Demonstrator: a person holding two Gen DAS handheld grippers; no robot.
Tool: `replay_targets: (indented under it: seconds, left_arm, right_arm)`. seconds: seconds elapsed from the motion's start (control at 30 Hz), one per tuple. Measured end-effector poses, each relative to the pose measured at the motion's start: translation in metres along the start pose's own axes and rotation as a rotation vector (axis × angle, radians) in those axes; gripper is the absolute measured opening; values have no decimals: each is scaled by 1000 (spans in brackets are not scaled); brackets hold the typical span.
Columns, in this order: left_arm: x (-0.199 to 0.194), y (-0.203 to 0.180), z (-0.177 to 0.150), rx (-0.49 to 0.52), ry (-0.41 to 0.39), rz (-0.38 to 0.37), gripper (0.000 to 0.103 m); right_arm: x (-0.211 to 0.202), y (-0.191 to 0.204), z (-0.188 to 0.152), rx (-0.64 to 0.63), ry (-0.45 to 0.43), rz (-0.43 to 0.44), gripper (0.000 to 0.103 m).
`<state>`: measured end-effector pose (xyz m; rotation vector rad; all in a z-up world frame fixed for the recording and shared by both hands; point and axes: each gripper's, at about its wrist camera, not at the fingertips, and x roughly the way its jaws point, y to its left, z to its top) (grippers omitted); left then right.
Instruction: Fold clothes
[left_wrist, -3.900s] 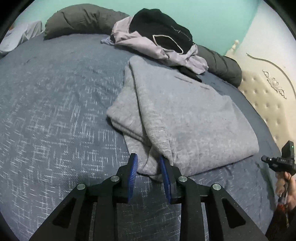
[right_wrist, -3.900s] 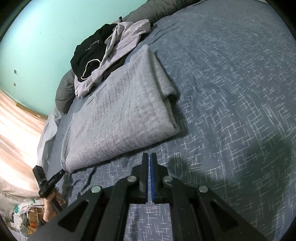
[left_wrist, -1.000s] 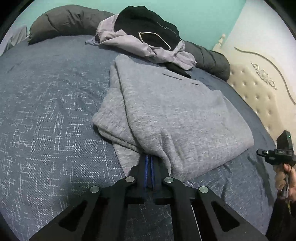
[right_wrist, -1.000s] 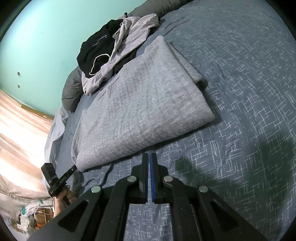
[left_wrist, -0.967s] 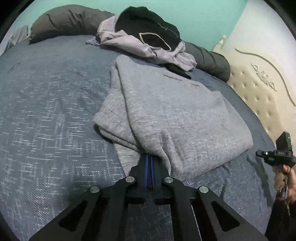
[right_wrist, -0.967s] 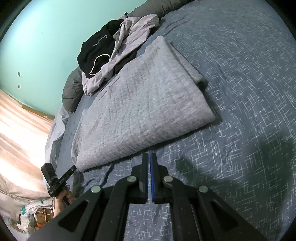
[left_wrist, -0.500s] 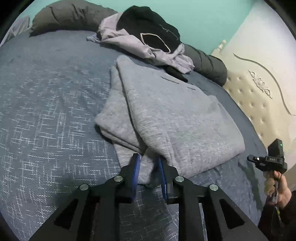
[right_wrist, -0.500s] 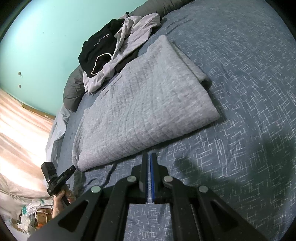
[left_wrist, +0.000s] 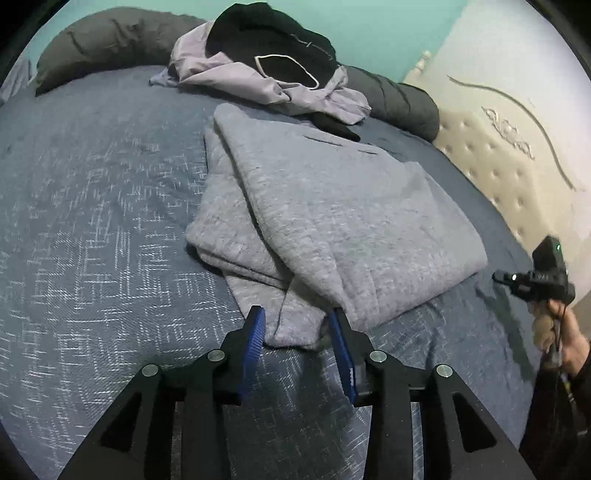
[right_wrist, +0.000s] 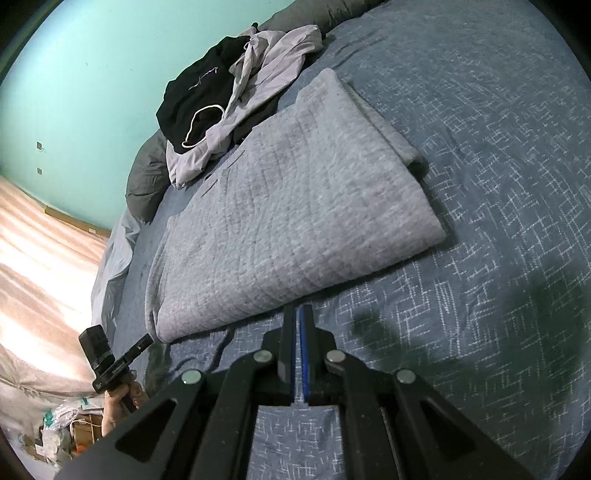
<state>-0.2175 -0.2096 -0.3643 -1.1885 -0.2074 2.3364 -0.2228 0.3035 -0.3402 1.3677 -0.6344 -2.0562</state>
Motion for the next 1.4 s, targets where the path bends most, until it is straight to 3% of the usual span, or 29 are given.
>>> replay_targets:
  seconds: [0.27, 0.4, 0.43, 0.47, 0.63, 0.73, 0.83, 1.03, 1.4]
  left_arm:
    - [18, -13, 1, 81, 11, 25, 39]
    - [22, -7, 0, 52, 6, 16, 36]
    - [21, -6, 0, 44, 3, 14, 29]
    - [19, -5, 0, 37, -4, 16, 15]
    - [7, -3, -2, 4, -41, 28, 7]
    - [-11, 1, -7, -34, -88, 34, 5]
    - [-29, 14, -17, -135, -143, 16, 5]
    - [-14, 46, -39, -412, -137, -64, 5]
    - [-18, 34, -31, -367, -134, 5, 10]
  right_arm:
    - [2, 1, 1, 3, 3, -3, 3]
    - [2, 2, 2, 1, 3, -2, 3]
    - [3, 2, 2, 0, 4, -2, 3]
    - [3, 2, 2, -1, 5, -1, 3]
    - [4, 2, -2, 2, 7, 3, 3]
    - [5, 1, -3, 5, 7, 4, 3]
    - [7, 1, -5, 11, 6, 8, 3]
    - [12, 8, -10, 5, 17, 24, 3]
    - [12, 2, -10, 15, 16, 17, 3]
